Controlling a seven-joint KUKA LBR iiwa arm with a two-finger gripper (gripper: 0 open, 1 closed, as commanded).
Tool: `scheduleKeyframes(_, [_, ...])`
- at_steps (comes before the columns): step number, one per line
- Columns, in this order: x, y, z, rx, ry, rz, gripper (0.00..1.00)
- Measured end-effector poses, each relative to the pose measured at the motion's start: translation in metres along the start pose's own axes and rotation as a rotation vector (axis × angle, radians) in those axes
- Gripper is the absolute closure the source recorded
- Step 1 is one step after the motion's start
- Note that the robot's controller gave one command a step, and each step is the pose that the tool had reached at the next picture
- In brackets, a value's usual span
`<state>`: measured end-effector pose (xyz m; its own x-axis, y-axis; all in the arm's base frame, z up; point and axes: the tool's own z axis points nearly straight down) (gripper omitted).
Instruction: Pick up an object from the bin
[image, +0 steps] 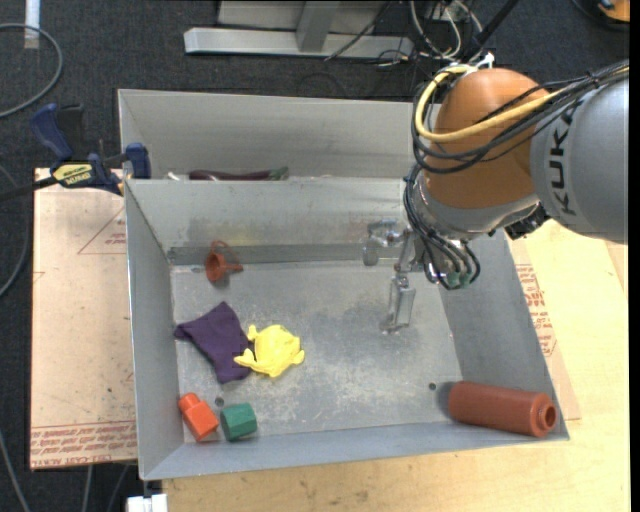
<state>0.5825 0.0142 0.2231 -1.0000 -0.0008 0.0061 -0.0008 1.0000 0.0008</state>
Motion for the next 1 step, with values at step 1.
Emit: scheduleKeyframes(1, [-0.0013,0.0,-0.0044,0.0,-0.007,0.0,0.0])
